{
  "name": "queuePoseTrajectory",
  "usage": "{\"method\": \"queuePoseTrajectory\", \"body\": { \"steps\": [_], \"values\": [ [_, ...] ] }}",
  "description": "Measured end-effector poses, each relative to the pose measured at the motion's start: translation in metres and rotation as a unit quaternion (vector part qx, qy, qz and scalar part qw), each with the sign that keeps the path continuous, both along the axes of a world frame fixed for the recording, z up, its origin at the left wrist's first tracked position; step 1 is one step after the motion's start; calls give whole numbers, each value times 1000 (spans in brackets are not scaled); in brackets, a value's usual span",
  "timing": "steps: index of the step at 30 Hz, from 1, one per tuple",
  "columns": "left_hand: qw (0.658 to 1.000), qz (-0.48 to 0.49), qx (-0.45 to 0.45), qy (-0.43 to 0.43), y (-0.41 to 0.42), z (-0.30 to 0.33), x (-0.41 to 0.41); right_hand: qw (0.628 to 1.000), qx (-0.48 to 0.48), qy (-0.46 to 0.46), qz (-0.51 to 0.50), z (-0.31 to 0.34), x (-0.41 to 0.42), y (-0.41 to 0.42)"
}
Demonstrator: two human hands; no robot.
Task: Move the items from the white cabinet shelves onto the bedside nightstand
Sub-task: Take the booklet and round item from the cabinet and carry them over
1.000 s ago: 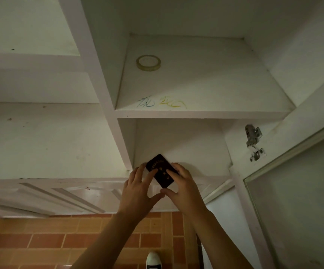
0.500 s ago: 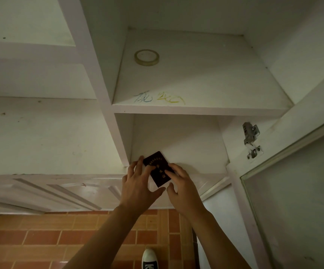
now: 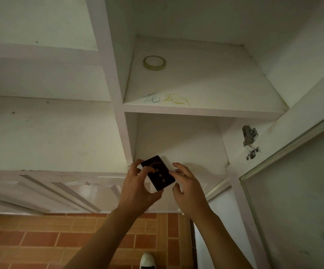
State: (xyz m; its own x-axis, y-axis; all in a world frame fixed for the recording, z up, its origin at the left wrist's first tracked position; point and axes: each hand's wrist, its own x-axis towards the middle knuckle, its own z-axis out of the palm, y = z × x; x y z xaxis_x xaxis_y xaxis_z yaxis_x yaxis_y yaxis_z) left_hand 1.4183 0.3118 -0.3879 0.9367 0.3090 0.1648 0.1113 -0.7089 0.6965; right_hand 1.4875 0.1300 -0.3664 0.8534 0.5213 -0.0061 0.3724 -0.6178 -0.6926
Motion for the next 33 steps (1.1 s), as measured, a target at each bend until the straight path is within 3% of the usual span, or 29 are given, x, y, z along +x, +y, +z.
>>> {"method": "queuePoseTrajectory", "body": {
  "steps": [15, 22, 33],
  "values": [
    [989, 4, -22, -148, 5, 84, -19, 988, 61, -138, 33, 116, -3, 13],
    [979, 9, -24, -202, 10, 122, -31, 964, 200, -166, 56, 191, -12, 27],
    [970, 39, 1, -241, 29, 163, -47, 963, 102, -239, 76, 233, 31, 67]
  ]
}}
